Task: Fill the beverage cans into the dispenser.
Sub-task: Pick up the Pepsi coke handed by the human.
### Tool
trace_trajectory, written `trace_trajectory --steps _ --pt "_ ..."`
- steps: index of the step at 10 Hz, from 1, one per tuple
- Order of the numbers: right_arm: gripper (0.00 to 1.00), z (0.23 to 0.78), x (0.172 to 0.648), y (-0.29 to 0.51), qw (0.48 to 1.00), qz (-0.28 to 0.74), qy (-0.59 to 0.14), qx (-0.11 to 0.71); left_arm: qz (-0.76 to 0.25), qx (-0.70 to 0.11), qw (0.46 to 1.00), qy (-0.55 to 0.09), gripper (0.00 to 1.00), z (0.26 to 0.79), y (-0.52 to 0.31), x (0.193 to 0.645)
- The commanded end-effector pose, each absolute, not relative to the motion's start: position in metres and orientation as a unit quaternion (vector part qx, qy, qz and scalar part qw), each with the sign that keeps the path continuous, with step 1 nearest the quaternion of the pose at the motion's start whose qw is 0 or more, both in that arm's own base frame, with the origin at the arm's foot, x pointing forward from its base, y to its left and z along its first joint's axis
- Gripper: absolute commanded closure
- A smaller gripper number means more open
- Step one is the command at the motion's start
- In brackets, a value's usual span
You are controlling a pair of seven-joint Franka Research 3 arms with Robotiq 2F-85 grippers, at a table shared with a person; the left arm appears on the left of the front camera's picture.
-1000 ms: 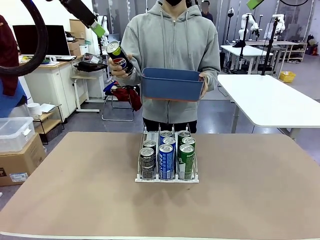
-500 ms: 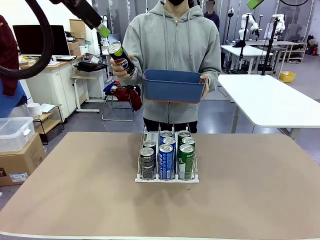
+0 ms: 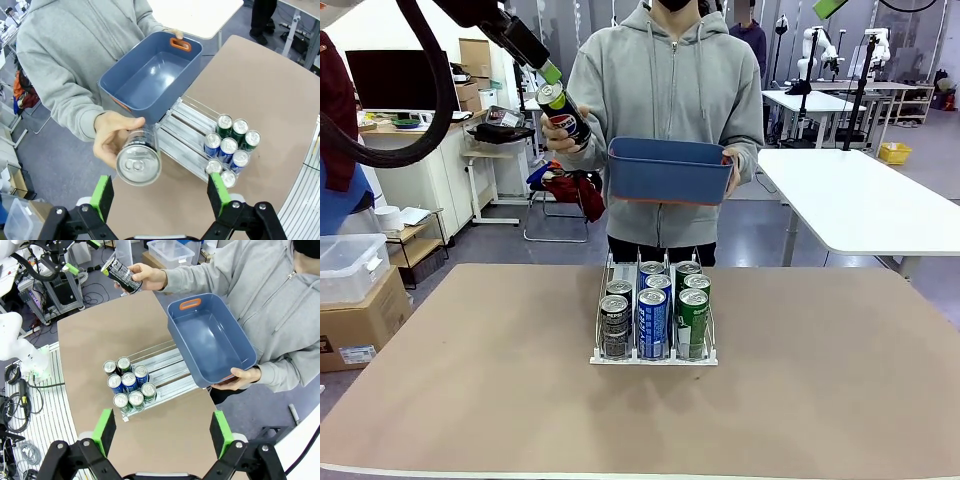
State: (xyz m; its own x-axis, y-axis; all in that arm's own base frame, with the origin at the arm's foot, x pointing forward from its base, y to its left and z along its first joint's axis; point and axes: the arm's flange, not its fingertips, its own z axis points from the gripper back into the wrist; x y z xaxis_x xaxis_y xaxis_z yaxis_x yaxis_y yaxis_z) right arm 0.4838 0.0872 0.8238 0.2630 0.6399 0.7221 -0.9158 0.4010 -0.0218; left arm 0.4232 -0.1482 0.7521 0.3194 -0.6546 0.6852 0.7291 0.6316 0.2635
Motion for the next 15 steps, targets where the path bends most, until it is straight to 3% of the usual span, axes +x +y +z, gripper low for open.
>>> trace_trajectory --steps 1,15 --pt "0.00 0.826 0.484 0.086 0.767 0.506 -0.336 0.207 -0.424 -0.027 0.810 -0.404 0.00 0.745 -0.147 0.435" --pt "0.00 0.826 0.484 0.086 0.767 0.506 -0.336 0.207 -0.410 -0.053 0.818 -0.399 0.00 0.719 -0.163 0.465"
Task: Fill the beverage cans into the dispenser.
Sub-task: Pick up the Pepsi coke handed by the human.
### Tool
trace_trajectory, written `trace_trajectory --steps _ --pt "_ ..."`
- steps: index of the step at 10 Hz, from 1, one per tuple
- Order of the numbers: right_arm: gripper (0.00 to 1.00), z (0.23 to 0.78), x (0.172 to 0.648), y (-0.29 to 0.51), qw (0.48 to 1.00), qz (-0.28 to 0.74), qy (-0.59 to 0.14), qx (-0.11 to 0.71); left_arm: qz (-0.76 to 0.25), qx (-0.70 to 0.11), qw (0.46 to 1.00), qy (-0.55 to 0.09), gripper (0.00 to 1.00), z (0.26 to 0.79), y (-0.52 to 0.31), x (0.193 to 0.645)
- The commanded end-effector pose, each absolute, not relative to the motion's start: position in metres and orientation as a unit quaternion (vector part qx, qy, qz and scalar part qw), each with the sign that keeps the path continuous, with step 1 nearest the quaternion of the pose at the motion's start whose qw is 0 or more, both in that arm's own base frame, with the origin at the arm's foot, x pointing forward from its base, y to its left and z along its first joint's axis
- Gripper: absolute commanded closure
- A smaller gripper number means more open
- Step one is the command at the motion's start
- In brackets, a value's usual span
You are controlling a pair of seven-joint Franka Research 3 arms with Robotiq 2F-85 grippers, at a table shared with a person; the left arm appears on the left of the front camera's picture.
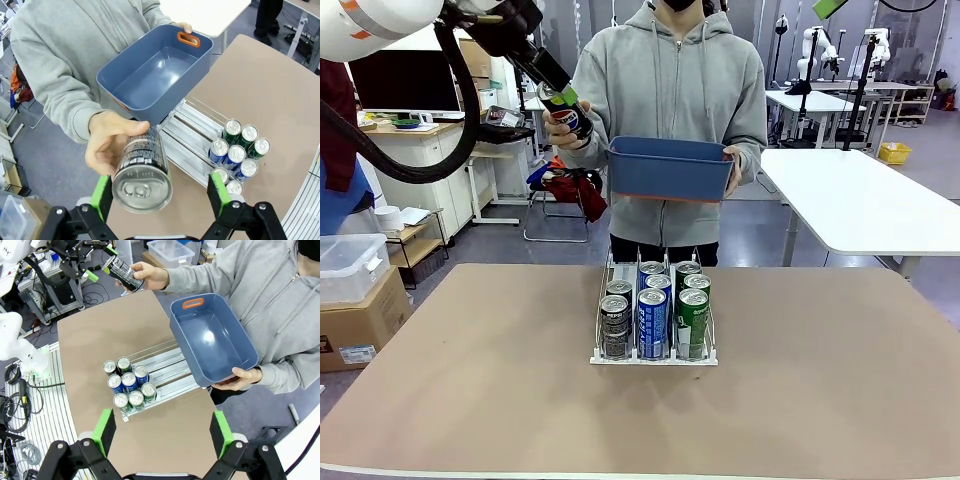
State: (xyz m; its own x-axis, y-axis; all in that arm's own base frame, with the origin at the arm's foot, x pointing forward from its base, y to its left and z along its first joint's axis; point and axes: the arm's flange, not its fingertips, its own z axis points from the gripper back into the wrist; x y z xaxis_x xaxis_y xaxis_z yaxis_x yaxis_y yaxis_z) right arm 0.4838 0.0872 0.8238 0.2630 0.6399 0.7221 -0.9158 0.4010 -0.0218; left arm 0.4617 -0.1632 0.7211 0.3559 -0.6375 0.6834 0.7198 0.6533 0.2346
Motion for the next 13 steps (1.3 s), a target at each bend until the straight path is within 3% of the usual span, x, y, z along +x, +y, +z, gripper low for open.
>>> trace_trajectory --steps 1,11,12,13 --pt "0.00 0.826 0.484 0.086 0.767 0.506 -0.336 0.207 -0.407 -0.047 0.818 -0.404 0.00 0.715 -0.164 0.469" --pt "0.00 0.826 0.484 0.086 0.767 0.506 -0.336 0.207 -0.406 -0.047 0.825 -0.391 0.00 0.706 -0.164 0.479" --pt "0.00 0.826 0.484 0.086 0.767 0.506 -0.336 0.207 -0.402 -0.027 0.825 -0.396 0.18 0.706 -0.164 0.478" --pt "0.00 0.826 0.484 0.086 0.767 0.506 -0.336 0.207 -0.401 -0.011 0.824 -0.400 0.19 0.706 -0.164 0.477"
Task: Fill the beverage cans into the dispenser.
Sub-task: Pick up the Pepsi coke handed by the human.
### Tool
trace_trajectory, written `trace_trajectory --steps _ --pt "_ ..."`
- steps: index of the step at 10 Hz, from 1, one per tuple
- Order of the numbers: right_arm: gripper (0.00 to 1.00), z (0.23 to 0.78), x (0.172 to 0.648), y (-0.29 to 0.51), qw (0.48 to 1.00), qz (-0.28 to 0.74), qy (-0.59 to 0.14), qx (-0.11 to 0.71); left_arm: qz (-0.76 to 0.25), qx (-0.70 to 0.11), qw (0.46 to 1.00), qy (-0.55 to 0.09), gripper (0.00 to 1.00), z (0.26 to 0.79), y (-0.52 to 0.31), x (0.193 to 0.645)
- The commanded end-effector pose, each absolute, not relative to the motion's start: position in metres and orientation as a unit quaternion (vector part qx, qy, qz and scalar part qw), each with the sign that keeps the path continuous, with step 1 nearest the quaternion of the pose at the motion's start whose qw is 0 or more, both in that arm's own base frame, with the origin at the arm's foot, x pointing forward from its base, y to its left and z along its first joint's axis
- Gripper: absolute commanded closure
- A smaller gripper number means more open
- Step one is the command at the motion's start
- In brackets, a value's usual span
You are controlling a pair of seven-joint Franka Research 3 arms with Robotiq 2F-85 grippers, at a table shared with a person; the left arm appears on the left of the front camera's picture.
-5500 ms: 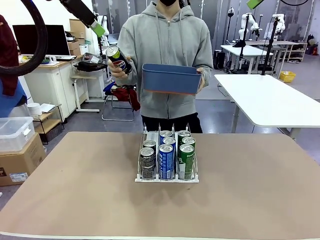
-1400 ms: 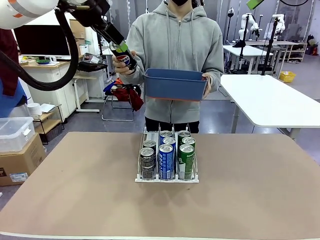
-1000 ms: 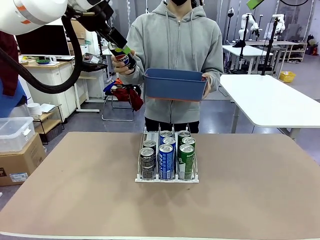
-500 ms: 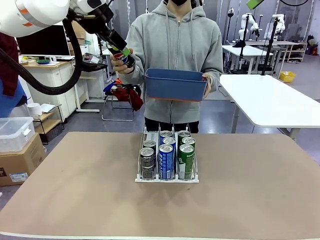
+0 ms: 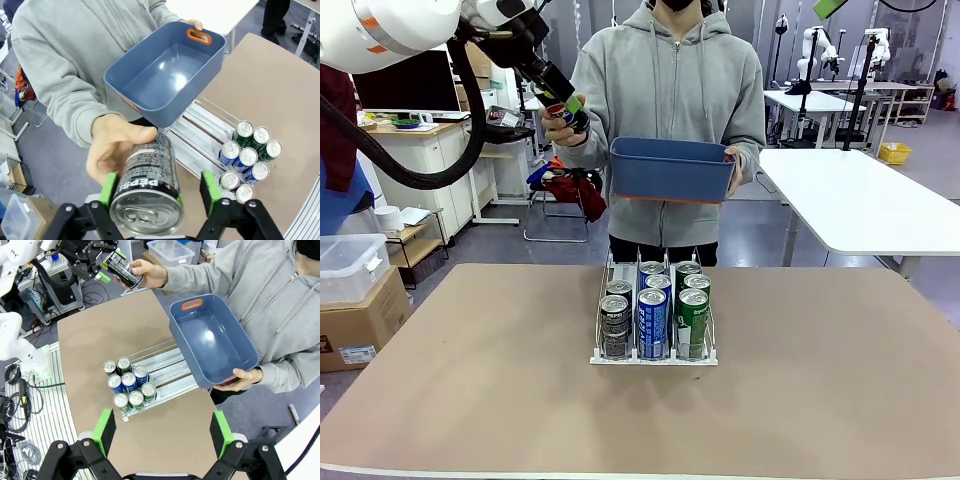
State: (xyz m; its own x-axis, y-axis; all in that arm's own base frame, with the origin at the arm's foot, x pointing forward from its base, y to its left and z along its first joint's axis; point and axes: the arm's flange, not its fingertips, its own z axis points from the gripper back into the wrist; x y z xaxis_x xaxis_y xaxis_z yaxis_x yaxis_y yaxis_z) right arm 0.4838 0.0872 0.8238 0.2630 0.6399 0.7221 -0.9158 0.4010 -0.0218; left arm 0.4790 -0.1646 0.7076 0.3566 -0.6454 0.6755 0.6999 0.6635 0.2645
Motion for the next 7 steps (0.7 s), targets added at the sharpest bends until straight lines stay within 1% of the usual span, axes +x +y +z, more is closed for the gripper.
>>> trace_trajectory --steps 1,2,3,4,5,6,7 --pt "0.00 0.8255 0.4838 0.0861 0.767 0.506 -0.336 0.207 -0.399 -0.007 0.825 -0.400 0.37 0.7063 -0.1614 0.4782" --pt "0.00 0.8255 0.4838 0.0861 0.767 0.506 -0.336 0.207 -0.396 -0.005 0.827 -0.400 0.38 0.7075 -0.1593 0.4777" --pt "0.00 0.8255 0.4838 0.0861 0.767 0.506 -0.336 0.207 -0.390 0.000 0.828 -0.403 0.56 0.7084 -0.1598 0.4771" --pt "0.00 0.8255 0.4838 0.0861 0.767 0.506 -0.336 0.207 -0.390 0.010 0.827 -0.404 0.58 0.7101 -0.1590 0.4774" --pt "0.00 0.8255 0.4838 0.0861 0.767 0.506 -0.336 0.207 -0.384 0.021 0.828 -0.408 0.76 0.7107 -0.1594 0.4775" --pt "0.00 0.8255 0.4838 0.0861 0.767 0.506 -0.336 0.207 -0.379 0.012 0.829 -0.412 0.77 0.7111 -0.1612 0.4764" --pt "0.00 0.8255 0.4838 0.0861 0.767 0.506 -0.336 0.207 -0.378 0.008 0.828 -0.414 0.95 0.7130 -0.1600 0.4768"
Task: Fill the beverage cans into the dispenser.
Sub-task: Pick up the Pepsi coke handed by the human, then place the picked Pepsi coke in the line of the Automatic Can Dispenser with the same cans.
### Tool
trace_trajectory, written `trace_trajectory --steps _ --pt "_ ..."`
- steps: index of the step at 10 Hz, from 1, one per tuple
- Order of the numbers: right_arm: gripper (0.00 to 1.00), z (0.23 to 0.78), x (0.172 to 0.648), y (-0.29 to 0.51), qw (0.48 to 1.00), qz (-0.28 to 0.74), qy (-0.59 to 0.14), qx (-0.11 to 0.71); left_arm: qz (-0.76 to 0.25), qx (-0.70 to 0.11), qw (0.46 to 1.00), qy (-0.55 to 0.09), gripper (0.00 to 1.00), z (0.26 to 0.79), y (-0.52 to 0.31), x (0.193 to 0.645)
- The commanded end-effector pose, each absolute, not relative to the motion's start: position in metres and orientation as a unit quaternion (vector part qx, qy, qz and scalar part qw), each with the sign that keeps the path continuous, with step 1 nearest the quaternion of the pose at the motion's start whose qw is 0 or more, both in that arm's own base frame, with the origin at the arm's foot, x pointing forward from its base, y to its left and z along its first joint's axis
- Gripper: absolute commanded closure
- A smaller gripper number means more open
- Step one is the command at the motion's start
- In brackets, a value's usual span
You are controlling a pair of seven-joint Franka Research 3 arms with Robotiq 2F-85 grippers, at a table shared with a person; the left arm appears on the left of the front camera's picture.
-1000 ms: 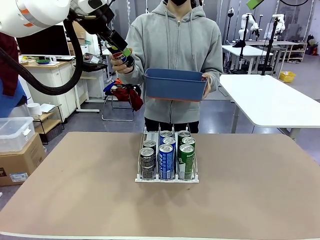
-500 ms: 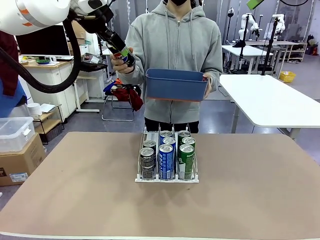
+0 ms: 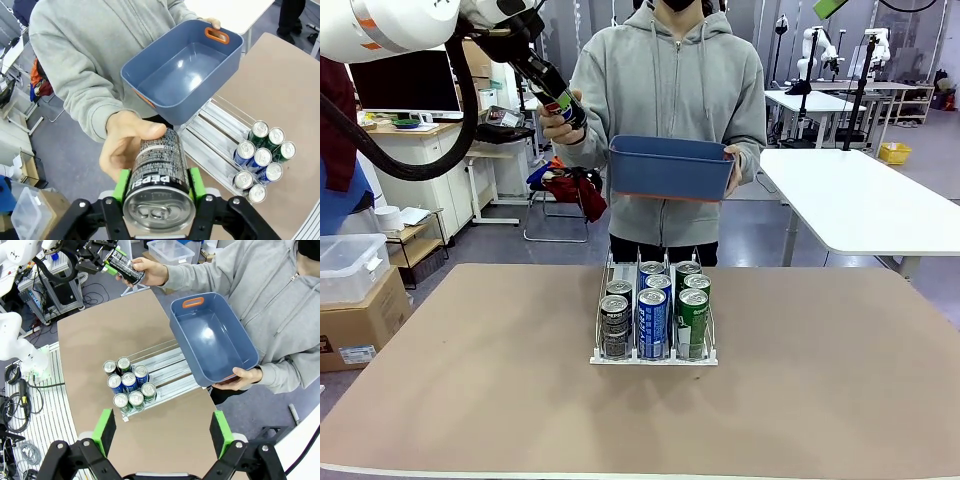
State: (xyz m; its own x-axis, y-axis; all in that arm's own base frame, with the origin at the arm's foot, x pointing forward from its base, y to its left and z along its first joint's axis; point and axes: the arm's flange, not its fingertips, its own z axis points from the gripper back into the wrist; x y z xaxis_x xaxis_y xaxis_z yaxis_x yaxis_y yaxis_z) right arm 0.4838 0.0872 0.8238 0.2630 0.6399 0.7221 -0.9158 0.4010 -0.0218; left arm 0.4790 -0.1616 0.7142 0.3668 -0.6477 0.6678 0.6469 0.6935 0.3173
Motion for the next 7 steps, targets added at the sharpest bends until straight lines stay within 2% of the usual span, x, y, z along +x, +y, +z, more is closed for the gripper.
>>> trace_trajectory --steps 1,2,4,5,7 --pt "0.00 0.8255 0.4838 0.0861 0.767 0.506 -0.336 0.207 -0.379 0.008 0.828 -0.414 0.97 0.7140 -0.1591 0.4767" --pt "0.00 0.8255 0.4838 0.0861 0.767 0.506 -0.336 0.207 -0.381 0.017 0.827 -0.413 1.00 0.7138 -0.1607 0.4753" --pt "0.00 0.8255 0.4838 0.0861 0.767 0.506 -0.336 0.207 -0.393 0.001 0.821 -0.414 1.00 0.7134 -0.1611 0.4755" --pt "0.00 0.8255 0.4838 0.0861 0.767 0.506 -0.336 0.207 -0.391 -0.021 0.822 -0.414 0.62 0.7139 -0.1630 0.4751" --pt "0.00 0.8255 0.4838 0.0861 0.767 0.506 -0.336 0.207 -0.393 0.002 0.826 -0.404 0.62 0.7141 -0.1633 0.4785"
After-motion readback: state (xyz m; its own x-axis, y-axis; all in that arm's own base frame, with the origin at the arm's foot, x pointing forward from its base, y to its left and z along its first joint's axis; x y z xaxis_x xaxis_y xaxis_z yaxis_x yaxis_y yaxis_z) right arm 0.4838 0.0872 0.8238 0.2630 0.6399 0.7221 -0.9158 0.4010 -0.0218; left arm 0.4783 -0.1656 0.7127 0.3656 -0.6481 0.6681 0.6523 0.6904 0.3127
